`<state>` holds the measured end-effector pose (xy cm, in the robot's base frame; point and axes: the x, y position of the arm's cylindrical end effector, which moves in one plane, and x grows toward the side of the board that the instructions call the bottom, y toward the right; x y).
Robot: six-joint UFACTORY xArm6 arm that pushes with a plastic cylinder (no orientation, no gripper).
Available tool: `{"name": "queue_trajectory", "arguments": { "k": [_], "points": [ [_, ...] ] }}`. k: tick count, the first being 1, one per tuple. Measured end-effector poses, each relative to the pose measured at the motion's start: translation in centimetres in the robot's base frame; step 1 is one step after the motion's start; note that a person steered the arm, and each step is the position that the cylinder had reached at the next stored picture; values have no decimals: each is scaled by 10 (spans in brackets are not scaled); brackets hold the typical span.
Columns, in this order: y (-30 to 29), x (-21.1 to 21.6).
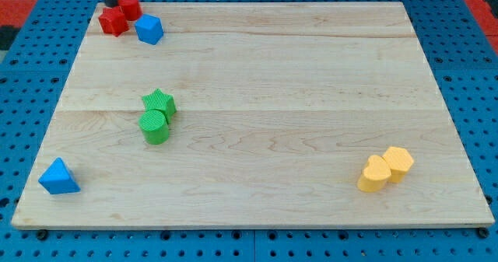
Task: Push the red circle towards the center
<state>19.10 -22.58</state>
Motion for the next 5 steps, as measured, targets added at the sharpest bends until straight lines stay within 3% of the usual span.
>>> {"name": "queue_trajectory", "arguments": {
  "k": [1, 2, 3, 5],
  "points": [
    [66, 0],
    [90, 8],
    [70, 19],
    [95, 37]
  ]
}}
